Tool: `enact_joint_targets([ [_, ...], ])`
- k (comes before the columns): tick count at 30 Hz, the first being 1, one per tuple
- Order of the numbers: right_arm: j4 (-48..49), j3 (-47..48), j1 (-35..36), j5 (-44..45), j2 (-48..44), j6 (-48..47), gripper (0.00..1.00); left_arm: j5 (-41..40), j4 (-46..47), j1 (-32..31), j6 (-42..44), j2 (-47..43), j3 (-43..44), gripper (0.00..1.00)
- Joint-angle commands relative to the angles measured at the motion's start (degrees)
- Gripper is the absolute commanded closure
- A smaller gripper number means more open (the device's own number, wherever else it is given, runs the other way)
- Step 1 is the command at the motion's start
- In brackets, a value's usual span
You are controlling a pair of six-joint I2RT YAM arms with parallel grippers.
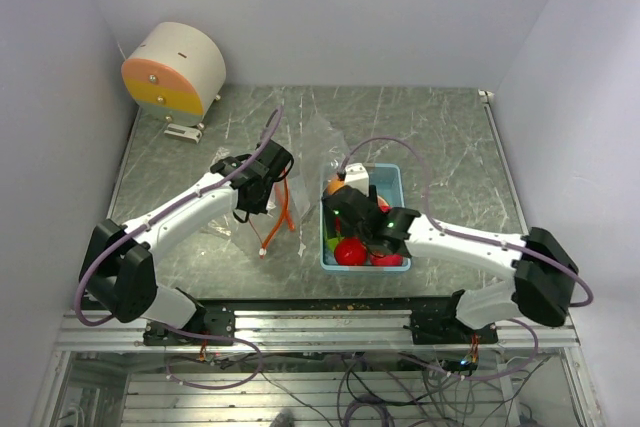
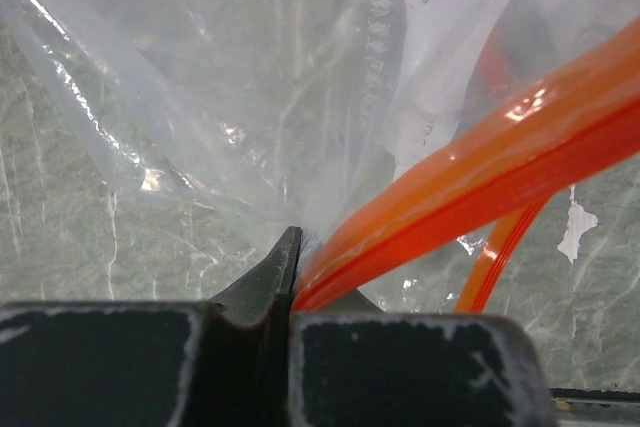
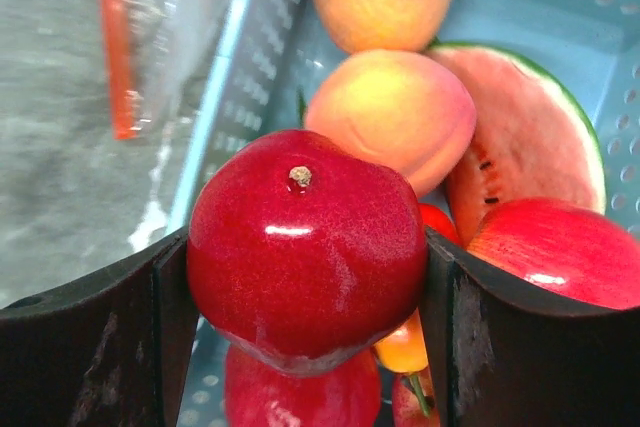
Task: Place the food in the zip-top bag and seal the zipper
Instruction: Pick up the fake fruit from the bin, then place the fake fruit in the zipper food storage bag.
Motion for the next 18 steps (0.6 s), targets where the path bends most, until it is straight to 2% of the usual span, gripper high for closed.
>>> enact_joint_targets([
  [1,6.94,1.96,-0.18,-7.68,-8.79,-6.82,0.53,0.91,0.74,-0.42,-0.05,-1.38,0.21,0.93],
  [5,18.66,-2.28,-0.23,-21.03,-14.36,-9.19,0.53,1.25,0.65,-0.42,-0.07,-1.63,0.39,0.93],
  [9,34.34,-7.31,-0.16,-32.08,-13.56,-8.89,0.53,3.07,1.52,-0.43,0.15,-2.13,0.12,0.93],
  [12,43.42,-9.35,-0.22,-34.52,-10.2,-7.81,0.53,4.33,1.98,-0.43,0.26,-2.17,0.06,0.93],
  [18,53.84,-9.36,-0.23,-36.56,-2.77,-6.61,0.53,5.73,1.45,-0.41,0.21,-5.09,-0.05,0.93],
])
